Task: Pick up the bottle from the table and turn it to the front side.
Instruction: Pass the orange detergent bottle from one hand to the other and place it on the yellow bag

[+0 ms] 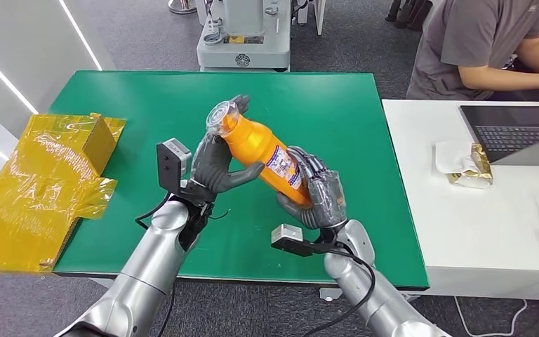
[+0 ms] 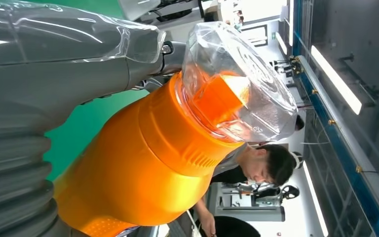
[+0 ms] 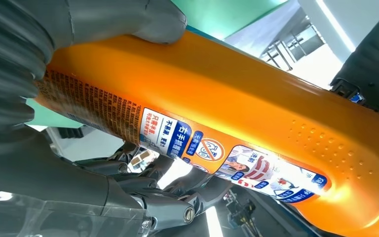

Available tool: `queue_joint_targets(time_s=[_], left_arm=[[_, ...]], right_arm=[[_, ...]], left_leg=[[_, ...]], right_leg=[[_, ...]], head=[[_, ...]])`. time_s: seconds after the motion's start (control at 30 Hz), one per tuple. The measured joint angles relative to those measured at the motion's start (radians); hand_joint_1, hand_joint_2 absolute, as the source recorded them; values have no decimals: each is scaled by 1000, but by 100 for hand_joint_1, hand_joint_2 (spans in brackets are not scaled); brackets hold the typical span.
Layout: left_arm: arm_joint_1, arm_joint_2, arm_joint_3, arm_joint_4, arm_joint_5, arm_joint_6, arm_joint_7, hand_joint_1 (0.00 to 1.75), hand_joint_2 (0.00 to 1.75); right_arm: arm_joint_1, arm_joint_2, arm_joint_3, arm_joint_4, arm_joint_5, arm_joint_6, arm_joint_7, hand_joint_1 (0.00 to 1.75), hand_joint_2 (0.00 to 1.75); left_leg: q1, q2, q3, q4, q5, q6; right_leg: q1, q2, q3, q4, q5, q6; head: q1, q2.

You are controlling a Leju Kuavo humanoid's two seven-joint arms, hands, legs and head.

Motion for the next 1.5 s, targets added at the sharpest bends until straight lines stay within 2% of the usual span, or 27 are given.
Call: queue_joint_targets(time_s=[0.23, 0.43, 0.57, 0.73, 1.13, 1.17, 1.27, 1.3, 1.5], left_arm=[[-11, -6, 0, 32, -24, 30, -2, 0, 175], [-13, -19, -2, 50, -151, 275, -25, 0, 175], [-7, -26, -3, 55, -171, 358, -40, 0, 175], [-1, -34, -3, 55, -169, 394, -48, 0, 175], [4, -35, -3, 53, -149, 409, -57, 0, 175], [4, -35, -3, 53, -149, 410, -57, 37, 175], [5, -35, -3, 53, -146, 410, -57, 168, 175], [6, -35, -3, 53, -144, 409, -57, 175, 175], [26, -31, -2, 42, -115, 344, -59, 175, 175]], right_arm=[[0, -5, 4, 13, -25, 0, 0, 175, 175], [0, -8, 65, 11, -134, 0, -2, 175, 175], [-2, -9, 105, 0, -167, 0, 5, 175, 175], [-2, -10, 139, -10, -190, 0, 15, 175, 175], [-12, -10, 178, -4, -213, 0, 20, 175, 175], [-14, -10, 181, -2, -213, 0, 20, 175, 175], [-20, -10, 187, 4, -213, 0, 20, 175, 175], [-21, -10, 187, 5, -211, 0, 20, 175, 175], [-17, -10, 160, 9, -128, 0, 20, 175, 175]], left_leg=[[0, 0, 0, 0, 0, 0], [0, 0, 0, 0, 0, 0], [0, 0, 0, 0, 0, 0], [0, 0, 0, 0, 0, 0], [0, 0, 0, 0, 0, 0], [0, 0, 0, 0, 0, 0], [0, 0, 0, 0, 0, 0], [0, 0, 0, 0, 0, 0], [0, -1, 0, 0, 0, 0]], right_leg=[[0, 0, 0, 0, 0, 0], [0, 0, 0, 0, 0, 0], [0, 0, 0, 0, 0, 0], [0, 0, 0, 0, 0, 0], [0, 0, 0, 0, 0, 0], [0, 0, 0, 0, 0, 0], [0, 0, 0, 0, 0, 0], [0, 0, 0, 0, 0, 0], [0, -1, 0, 0, 0, 0]], head=[[0, 0], [0, 0], [0, 0], [0, 0], [0, 0], [0, 0], [0, 0], [0, 0], [0, 0]])
